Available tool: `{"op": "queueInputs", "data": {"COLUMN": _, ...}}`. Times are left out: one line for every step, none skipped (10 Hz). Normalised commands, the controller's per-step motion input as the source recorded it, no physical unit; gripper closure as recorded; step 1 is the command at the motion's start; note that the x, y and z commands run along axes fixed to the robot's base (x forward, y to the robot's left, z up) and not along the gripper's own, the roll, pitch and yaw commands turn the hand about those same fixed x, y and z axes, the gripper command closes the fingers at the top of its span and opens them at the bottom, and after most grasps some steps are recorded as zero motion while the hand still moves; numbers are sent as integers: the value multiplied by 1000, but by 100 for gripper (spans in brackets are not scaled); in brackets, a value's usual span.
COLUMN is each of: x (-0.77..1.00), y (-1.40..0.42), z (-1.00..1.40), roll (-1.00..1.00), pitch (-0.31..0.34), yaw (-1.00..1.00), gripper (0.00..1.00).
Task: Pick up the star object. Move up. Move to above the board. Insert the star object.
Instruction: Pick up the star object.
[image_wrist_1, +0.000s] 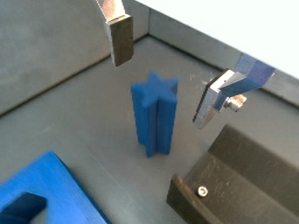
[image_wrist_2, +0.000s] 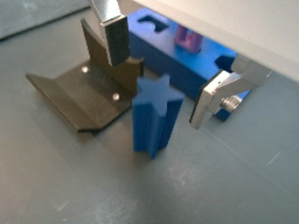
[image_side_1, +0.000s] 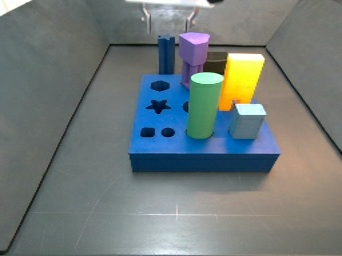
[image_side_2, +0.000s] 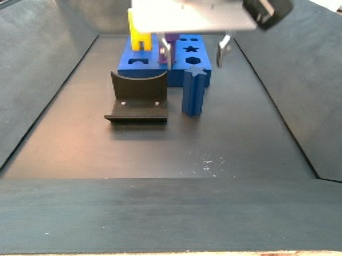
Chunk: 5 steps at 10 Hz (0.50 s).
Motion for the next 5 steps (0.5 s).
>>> {"op": "queueInputs", "data": {"x": 54, "y": 0, "z": -649, "roll": 0, "pitch": 3, "yaw": 0, "gripper": 0}}
{"op": "queueInputs", "data": {"x": 43, "y": 0, "z": -551, "roll": 11, "pitch": 14, "yaw": 0, "gripper": 0}}
{"op": "queueInputs", "data": {"x": 0, "y": 20, "z": -289, "roll": 24, "pitch": 33, "yaw": 0, "gripper": 0}}
{"op": "queueInputs", "data": {"x": 0, "y": 49, "z": -91, "roll": 39, "pitch": 59, "yaw": 0, "gripper": 0}}
{"op": "queueInputs", "data": {"x": 0, "y": 23, "z": -31, "roll": 0, "pitch": 11, "yaw": 0, "gripper": 0}}
